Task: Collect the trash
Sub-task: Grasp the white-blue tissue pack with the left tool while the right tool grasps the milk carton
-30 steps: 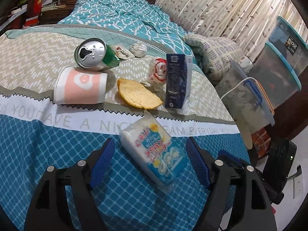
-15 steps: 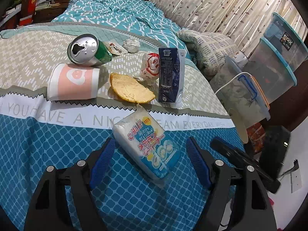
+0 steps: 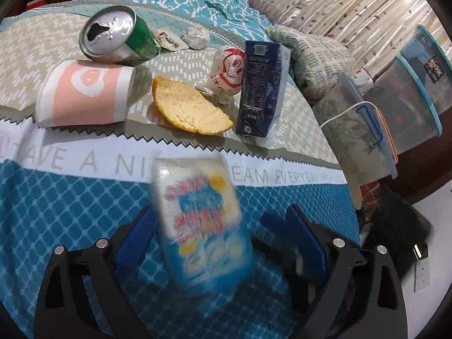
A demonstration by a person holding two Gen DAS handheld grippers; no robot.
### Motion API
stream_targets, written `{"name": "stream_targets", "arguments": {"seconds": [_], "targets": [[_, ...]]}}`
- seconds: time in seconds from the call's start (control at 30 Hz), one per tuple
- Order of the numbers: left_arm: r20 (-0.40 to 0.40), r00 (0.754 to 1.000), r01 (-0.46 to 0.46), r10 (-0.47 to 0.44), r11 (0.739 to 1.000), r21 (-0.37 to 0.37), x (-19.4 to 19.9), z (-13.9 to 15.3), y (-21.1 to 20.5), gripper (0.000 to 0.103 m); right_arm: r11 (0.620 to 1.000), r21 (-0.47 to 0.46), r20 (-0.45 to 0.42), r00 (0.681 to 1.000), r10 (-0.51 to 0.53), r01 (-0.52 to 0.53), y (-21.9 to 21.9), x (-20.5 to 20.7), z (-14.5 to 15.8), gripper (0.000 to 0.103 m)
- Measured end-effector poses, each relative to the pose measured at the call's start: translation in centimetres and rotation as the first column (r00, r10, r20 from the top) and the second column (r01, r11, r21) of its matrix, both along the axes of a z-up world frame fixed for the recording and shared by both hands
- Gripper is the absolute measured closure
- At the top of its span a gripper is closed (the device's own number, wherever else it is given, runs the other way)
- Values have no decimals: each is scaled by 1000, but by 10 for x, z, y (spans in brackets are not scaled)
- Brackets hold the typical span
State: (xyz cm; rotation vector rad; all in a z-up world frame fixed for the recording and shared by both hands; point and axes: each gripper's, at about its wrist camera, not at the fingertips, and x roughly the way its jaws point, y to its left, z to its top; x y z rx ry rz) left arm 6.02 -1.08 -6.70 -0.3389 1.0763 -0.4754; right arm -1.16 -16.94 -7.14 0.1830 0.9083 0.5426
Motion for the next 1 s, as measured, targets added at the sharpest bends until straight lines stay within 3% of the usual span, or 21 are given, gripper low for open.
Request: {"name": "stream_targets", "arguments": {"seconds": [0.07,0.1,0.17,0.23,0.3,0.37,0.43,0.57,0.6,0.63,0.7,0.83,1.0], "targets": [[15,1000,-12,11,999,37,3,-2,-4,18,999,-35,50,999,-13,15,-6,0,10,59],[20,1000,-9,8,999,52,3,-3,-6,28,998,-41,67,996,-50,53,-16,4,14,56],[15,1000,5,-6,997,77,4,-6,-8,43,981,-54,101,979,-179,185,-43,16,21,40],[25,1000,6,-8,996,85,4,-9,-8,43,965,-48,152,957,-249,259,-60,28,29,23],[24,1000,9,-11,997,80,3,-9,-7,43,960,-90,195,949,-246,267,-63,49,32,21],[20,1000,8,-9,997,80,3,-9,-6,39,961,-131,186,958,-217,243,-57,71,28,21],[22,1000,7,-9,996,87,-1,-8,-3,24,966,-137,170,966,-195,219,-51,88,25,20],[53,999,-1,-5,993,115,-13,-4,0,18,969,-169,157,976,-154,180,-36,119,16,21],[64,998,4,-12,992,125,-16,-3,-2,19,968,-179,148,978,-149,175,-33,126,12,28],[71,997,9,-19,990,142,-18,-4,-5,27,973,-171,121,983,-137,156,-32,132,8,45],[63,997,42,-54,984,175,-20,-9,-14,45,977,-135,99,983,-152,165,-33,130,9,47],[70,996,52,-63,987,150,-21,-3,-19,48,978,34,46,977,-207,206,-71,102,16,47],[93,989,106,-118,987,122,-21,10,-47,48,938,141,-12,948,-317,316,-134,55,11,47]]}}
